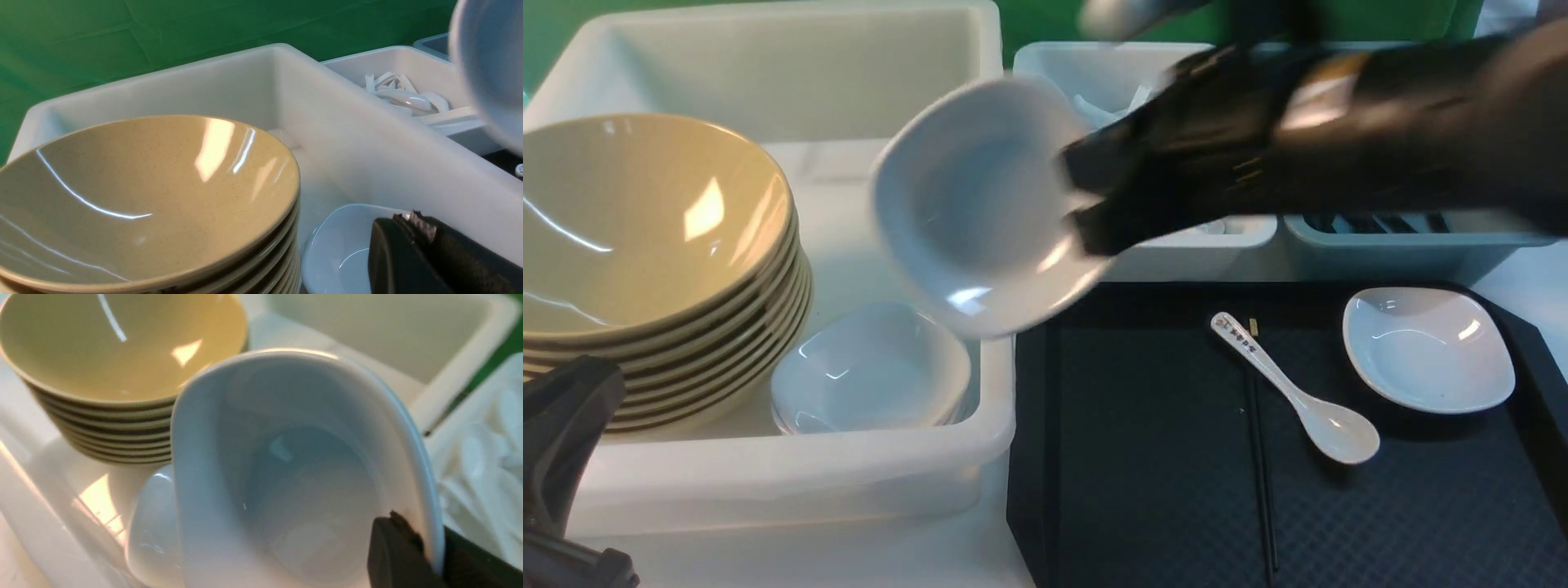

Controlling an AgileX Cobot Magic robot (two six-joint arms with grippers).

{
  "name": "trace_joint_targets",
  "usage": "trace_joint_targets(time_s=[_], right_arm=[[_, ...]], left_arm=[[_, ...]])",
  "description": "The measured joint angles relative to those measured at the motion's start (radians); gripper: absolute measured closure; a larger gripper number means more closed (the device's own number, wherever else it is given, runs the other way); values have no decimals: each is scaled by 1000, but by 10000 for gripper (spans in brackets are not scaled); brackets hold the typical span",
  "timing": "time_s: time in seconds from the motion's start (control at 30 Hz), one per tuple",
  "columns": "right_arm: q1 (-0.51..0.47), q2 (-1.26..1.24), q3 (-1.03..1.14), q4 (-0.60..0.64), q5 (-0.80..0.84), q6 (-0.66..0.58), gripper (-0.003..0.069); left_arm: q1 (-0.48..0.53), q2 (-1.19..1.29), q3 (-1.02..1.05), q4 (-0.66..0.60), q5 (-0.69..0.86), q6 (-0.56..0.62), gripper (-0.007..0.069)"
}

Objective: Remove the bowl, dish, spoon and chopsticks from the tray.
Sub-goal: Use the right arm to put the plate into the large storage box on the left, then use the right arm to grab the plate

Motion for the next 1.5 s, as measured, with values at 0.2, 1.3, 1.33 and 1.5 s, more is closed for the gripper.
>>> trace_joint_targets(time_s=[0.2, 1.3, 1.33, 1.5], right_arm=[[48, 232, -116, 11, -49, -21, 578], [-592, 166, 181, -470, 349, 243, 625], [-598, 173, 191, -470, 312, 263, 625], [-604, 233, 203, -386, 228, 308, 625]], left_arm=[[0, 0, 0, -2, 5, 0, 636], [0, 0, 7, -18, 9, -21, 636], [0, 0, 7, -18, 9, -22, 636], [0, 0, 8, -19, 9, -22, 636]])
